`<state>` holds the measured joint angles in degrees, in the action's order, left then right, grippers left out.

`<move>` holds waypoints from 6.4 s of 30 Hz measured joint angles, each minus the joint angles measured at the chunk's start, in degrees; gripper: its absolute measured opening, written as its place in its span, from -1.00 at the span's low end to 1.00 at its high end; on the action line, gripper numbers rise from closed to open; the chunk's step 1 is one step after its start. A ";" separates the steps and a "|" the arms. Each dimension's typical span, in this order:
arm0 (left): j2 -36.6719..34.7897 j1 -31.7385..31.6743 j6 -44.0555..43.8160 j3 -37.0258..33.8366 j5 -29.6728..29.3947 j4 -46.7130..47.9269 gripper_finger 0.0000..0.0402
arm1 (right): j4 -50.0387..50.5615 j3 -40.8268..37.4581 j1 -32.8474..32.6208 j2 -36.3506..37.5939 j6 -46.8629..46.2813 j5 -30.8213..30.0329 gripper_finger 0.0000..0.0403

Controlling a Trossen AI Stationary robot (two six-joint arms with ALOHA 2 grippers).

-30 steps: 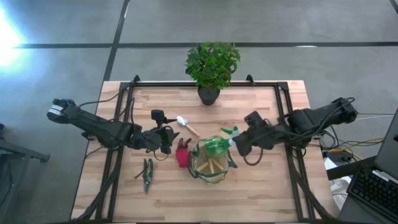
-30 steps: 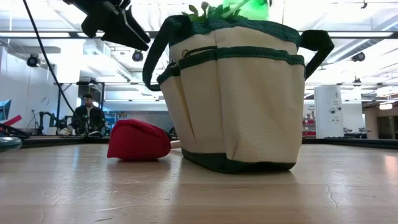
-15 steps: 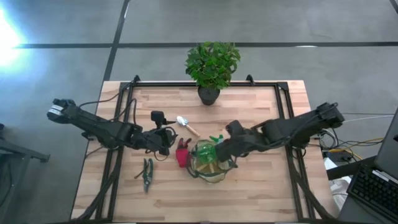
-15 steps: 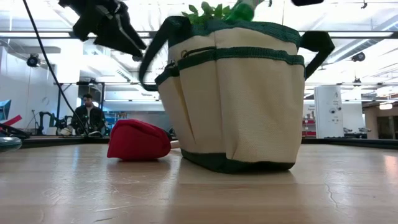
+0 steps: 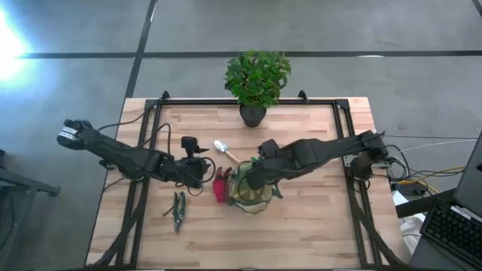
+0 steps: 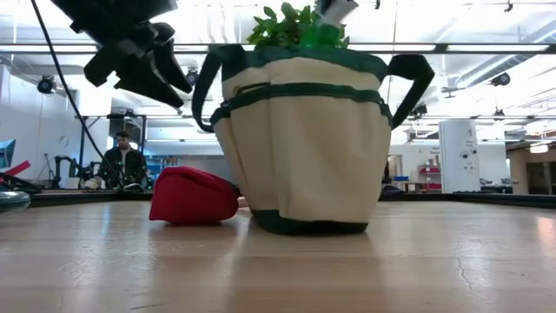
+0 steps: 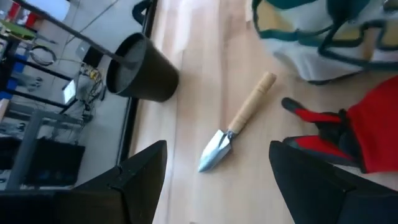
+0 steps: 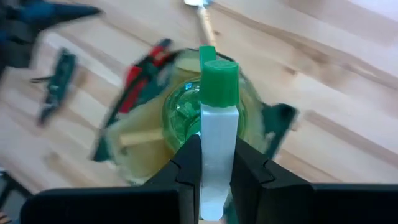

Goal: Pick & Place Garden tools in Gardening bag
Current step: Put the green spray bottle into the gardening bag, then put the red gloves into the gardening bag

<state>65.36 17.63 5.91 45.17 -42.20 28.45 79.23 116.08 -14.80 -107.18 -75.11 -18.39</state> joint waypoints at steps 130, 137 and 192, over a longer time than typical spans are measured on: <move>12.00 -0.04 12.09 -0.53 28.22 -27.90 0.42 | -8.55 -16.61 2.04 -3.83 8.45 5.14 -0.96; 12.00 -0.04 11.98 -0.53 28.23 -28.51 0.42 | -18.80 -21.61 2.05 -3.76 9.56 8.68 -0.96; -2.12 -0.03 -3.69 -1.36 23.41 1.90 0.42 | 10.78 -3.81 -20.99 3.64 3.60 -14.63 -0.96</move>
<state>63.24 17.60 2.22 43.81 -18.79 30.35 90.01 112.27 -35.79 -103.53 -71.51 -33.02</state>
